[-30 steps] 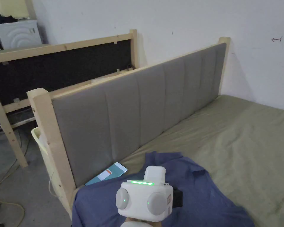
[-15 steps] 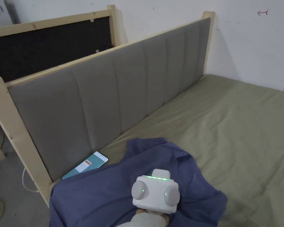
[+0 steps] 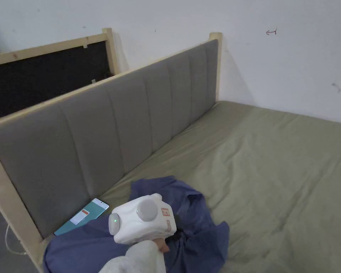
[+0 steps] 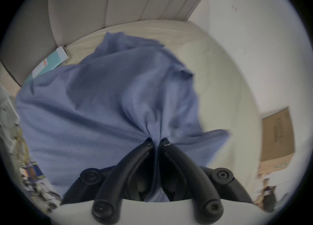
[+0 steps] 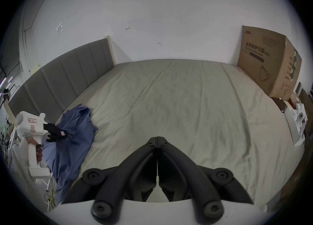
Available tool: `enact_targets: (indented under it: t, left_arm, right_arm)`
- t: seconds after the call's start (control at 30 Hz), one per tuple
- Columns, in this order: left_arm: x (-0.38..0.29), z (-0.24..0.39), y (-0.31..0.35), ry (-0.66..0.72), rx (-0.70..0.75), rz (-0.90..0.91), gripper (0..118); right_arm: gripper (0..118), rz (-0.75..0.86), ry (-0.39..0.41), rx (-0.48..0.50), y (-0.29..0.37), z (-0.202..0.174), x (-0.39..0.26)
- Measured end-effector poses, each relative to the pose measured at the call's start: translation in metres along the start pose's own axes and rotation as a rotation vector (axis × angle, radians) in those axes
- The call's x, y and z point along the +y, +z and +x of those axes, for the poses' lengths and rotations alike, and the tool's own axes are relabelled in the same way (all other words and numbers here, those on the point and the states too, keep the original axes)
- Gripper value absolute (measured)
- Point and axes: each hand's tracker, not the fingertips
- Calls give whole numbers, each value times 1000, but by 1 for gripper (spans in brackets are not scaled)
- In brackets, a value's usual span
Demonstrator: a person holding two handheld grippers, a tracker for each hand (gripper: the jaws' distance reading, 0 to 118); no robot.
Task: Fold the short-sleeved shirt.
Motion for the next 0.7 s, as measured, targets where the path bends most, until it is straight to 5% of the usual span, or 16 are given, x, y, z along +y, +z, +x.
enact_targets:
  t: [0.2, 0.3, 0.43, 0.57, 0.63, 0.7]
  left_arm:
    - [-6, 113, 14, -188, -111, 18, 3]
    - [-26, 186, 21, -221, -359, -45, 3]
    - [-91, 293, 36, -518, -496, -84, 3]
    - [-170, 360, 45, -587, -817, -321, 3]
    - [-215, 379, 43, -767, -801, -321, 3]
    - [-247, 386, 28, -737, -770, -430, 3]
  right_arm:
    - [0, 56, -108, -79, 26, 54, 8]
    - [0, 93, -152, -141, 46, 81, 12]
    - [0, 138, -236, -223, 79, 116, 18]
    - [0, 183, -309, -321, 106, 162, 14]
    - [0, 199, -351, -375, 119, 183, 9]
    - [0, 193, -381, -405, 129, 199, 0]
